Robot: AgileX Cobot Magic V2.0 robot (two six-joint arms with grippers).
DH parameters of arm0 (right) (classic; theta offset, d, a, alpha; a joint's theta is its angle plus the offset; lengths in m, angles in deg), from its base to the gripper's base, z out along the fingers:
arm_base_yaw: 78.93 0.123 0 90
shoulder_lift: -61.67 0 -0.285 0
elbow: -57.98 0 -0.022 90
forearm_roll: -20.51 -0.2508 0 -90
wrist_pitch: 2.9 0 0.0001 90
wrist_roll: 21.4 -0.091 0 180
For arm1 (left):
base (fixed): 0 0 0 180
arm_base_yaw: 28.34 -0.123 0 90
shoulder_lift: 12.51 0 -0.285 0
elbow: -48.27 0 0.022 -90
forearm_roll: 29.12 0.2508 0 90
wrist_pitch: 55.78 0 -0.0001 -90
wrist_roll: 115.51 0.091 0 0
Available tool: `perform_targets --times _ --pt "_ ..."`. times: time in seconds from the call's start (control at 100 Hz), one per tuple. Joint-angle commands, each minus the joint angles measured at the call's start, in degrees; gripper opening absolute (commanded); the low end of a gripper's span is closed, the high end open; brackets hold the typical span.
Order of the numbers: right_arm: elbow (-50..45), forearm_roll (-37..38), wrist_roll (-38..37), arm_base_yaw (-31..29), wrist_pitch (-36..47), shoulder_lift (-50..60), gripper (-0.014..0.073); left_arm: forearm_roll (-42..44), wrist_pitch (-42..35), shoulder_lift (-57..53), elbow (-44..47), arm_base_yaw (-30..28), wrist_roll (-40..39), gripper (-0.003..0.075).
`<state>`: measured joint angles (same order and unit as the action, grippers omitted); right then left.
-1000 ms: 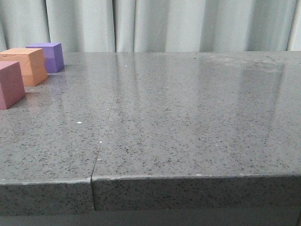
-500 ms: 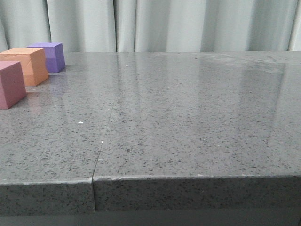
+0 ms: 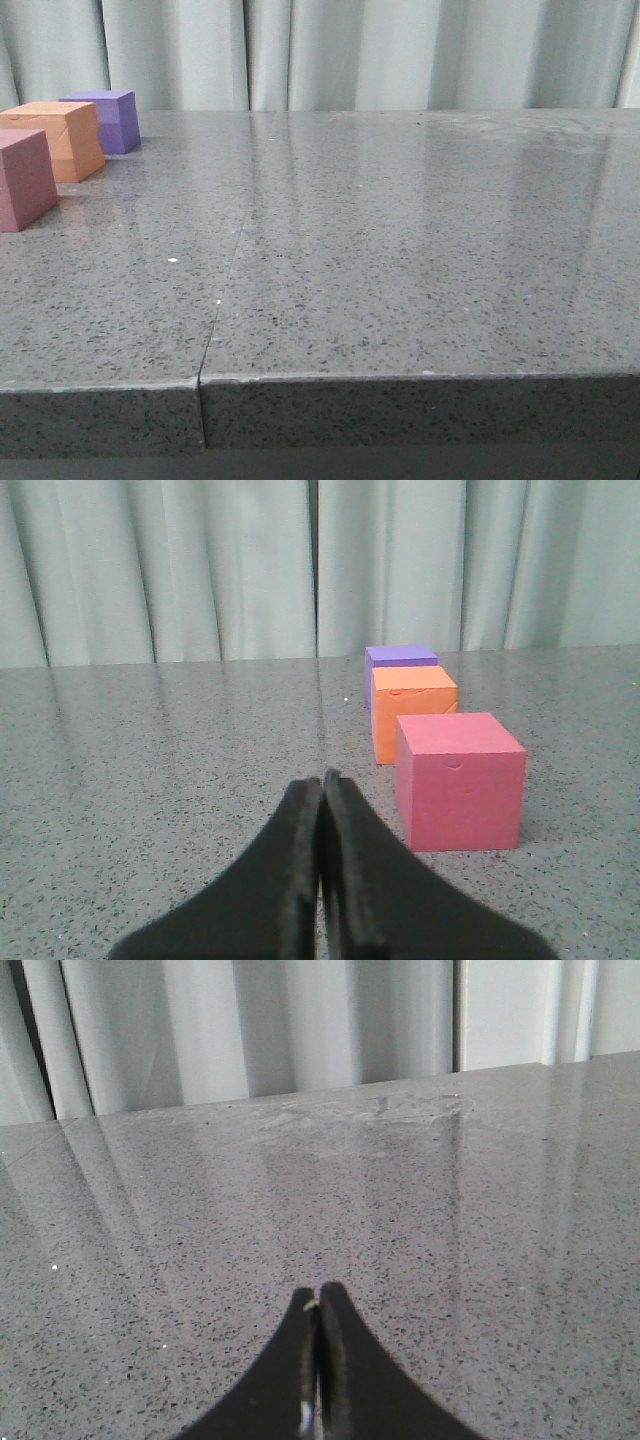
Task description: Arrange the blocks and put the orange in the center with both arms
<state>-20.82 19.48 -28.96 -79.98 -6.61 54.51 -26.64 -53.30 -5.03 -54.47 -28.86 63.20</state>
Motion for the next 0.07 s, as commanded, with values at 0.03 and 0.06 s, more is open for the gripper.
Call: perform_targets --times 0.03,0.06 --pt "0.96 0.45 0.54 -0.34 4.06 1.29 -0.0067 -0.44 -4.67 -1.63 2.25 -0.22 -0.37 -0.002" --pt "0.96 0.45 0.54 -0.34 4.06 1.29 -0.0067 -0.44 -4.67 -1.63 2.25 -0.22 -0.37 -0.002"
